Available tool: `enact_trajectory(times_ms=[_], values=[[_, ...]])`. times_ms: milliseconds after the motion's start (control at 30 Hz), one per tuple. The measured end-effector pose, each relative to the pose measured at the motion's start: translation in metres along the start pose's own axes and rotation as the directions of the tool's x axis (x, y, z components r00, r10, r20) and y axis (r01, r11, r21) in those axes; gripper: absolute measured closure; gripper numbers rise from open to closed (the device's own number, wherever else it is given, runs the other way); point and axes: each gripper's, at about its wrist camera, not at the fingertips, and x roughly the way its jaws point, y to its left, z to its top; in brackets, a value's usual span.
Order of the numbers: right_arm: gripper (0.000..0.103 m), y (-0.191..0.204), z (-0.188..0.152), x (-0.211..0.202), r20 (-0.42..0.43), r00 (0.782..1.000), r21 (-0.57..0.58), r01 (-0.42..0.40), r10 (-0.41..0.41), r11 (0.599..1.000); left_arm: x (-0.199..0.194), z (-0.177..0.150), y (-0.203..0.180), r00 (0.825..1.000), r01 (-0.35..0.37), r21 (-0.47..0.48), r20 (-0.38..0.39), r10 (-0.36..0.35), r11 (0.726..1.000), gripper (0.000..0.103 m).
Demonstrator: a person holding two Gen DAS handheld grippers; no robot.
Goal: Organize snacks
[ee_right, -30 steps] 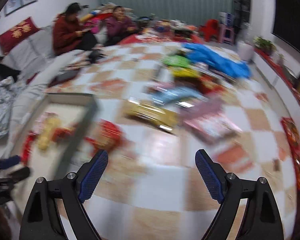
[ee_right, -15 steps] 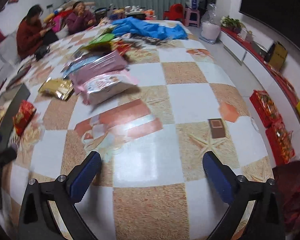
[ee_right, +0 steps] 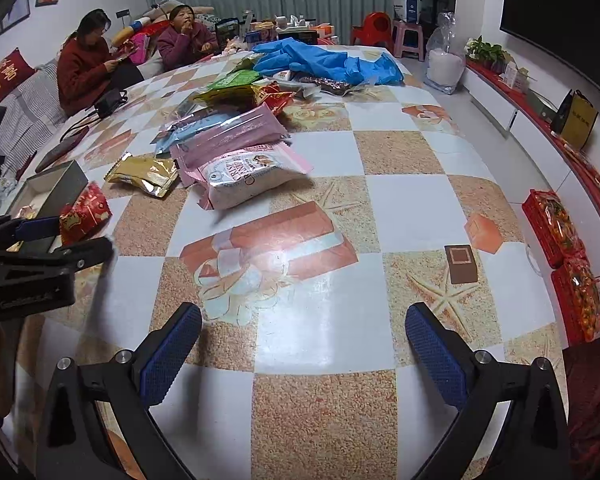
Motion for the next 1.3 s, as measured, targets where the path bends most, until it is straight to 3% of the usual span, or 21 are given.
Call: enact_trajectory(times_ms=[133,233,300,333,367,467,833,1000,1100,1300], values=[[0.000,-0.003,0.000,-0.002,0.010,1.000,0.016,-0.027,0.027,0.999,-0.009,0.009,-0.001,0.999,-0.014,0.028,0.040,0.013,1.000,0.021],[0.000,-0.004,0.000,-0.002,0.014,0.999,0.021,-0.038,0.037,0.999,0.003,0.014,-0.004,0.999,-0.039,0.048,0.004,0.039,0.998,0.021],[0.000,-0.004,0.000,-0.002,0.015,0.999,0.022,-0.041,0.040,0.999,0.011,0.014,0.000,1.000,-0.013,0.017,-0.005,0.013,1.000,0.030],[0.000,-0.004,0.000,-0.002,0.015,0.999,0.022,-0.042,0.041,0.999,0.012,0.014,0.003,1.000,0.022,-0.014,-0.004,-0.022,1.000,0.040],[0.000,-0.004,0.000,-0.003,0.015,0.999,0.022,-0.042,0.042,0.999,0.012,0.014,0.007,0.996,0.084,-0.055,-0.010,-0.085,0.995,0.057],[0.000,-0.004,0.000,-0.002,0.014,0.999,0.020,-0.039,0.039,0.999,0.006,0.006,-0.002,0.998,0.070,-0.050,0.013,-0.069,0.996,0.060],[0.000,-0.001,-0.001,-0.001,0.005,1.000,0.001,-0.020,0.020,1.000,-0.024,-0.051,-0.025,0.988,0.064,-0.021,0.143,-0.060,0.998,0.063],[0.000,-0.006,0.003,-0.002,-0.001,0.996,0.012,-0.089,0.089,0.996,-0.025,-0.056,-0.025,0.985,0.050,-0.023,0.166,-0.046,0.998,0.059],[0.000,-0.006,0.018,0.005,-0.022,0.991,0.002,-0.135,0.135,0.991,-0.024,-0.056,-0.022,0.984,0.070,-0.037,0.166,-0.063,0.997,0.058],[0.000,0.016,0.061,0.025,-0.005,0.994,-0.128,-0.105,0.105,0.986,-0.023,-0.056,-0.019,0.983,0.097,-0.048,0.164,-0.088,0.994,0.057]])
